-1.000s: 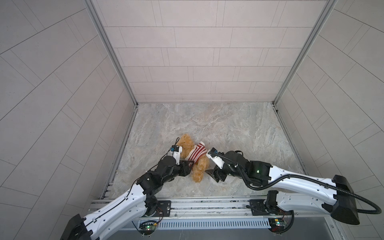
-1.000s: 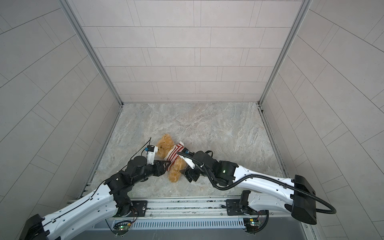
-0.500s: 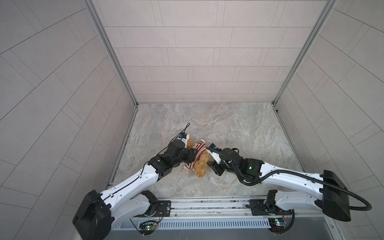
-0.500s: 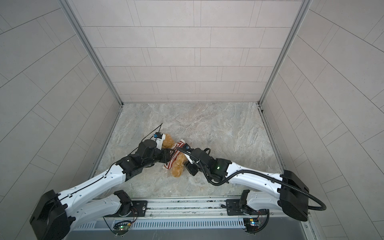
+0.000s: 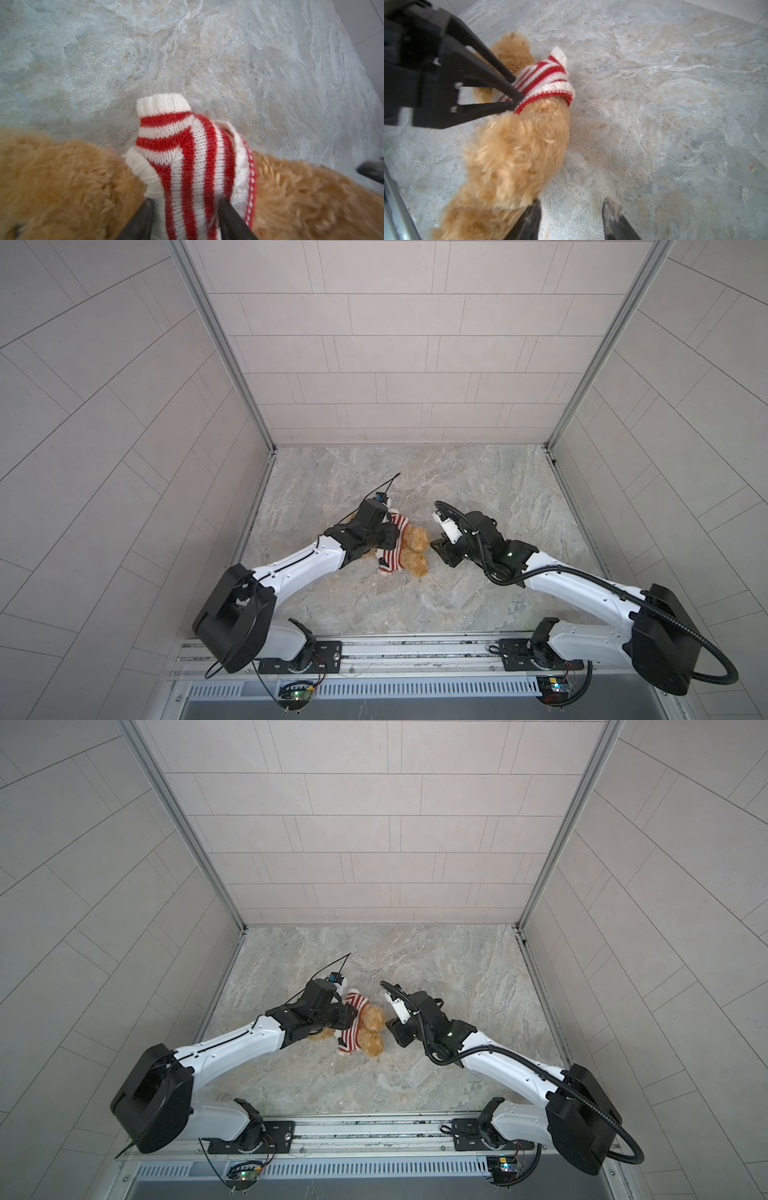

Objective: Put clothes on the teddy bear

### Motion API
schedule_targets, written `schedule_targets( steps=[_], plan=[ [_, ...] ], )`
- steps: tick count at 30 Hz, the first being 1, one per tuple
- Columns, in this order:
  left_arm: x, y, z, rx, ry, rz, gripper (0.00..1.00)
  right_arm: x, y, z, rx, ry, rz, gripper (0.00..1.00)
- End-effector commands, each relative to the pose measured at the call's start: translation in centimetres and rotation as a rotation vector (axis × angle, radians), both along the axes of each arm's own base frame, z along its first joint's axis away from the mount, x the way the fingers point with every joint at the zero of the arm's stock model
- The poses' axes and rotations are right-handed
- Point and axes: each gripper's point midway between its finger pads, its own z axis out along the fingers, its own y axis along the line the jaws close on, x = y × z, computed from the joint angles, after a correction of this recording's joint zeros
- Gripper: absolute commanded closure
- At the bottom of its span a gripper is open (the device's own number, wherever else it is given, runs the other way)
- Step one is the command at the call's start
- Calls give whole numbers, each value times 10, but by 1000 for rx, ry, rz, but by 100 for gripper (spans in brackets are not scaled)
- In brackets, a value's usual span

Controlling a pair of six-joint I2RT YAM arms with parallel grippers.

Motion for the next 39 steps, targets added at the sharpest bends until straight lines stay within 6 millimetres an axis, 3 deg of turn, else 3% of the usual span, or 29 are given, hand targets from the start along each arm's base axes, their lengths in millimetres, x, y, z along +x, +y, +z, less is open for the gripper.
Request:
schedule_targets(
  steps=[1,7,12,23,28,34,39],
  plan=[
    [10,0,-3,16,8,-9,47,-13,-2,32,54,-37,33,43],
    [20,-4,-15,30,37,-8,48,-40,-2,55,126,-53,60,1],
    [29,-10,-21,28,57,-9,49,-41,14,43,127,-37,99,1],
    [29,-19,-25,-26,73,-20,50,7,53,6,63,-26,95,1],
    [29,-21,-24,-65,79,-22,51,26,59,-19,55,16,63,8],
    [29,-24,-22,-86,78,-26,52,35,58,-29,40,26,34,43],
    [29,-26,-14,-112,67,-25,52,31,52,-22,46,19,20,62]
  ],
)
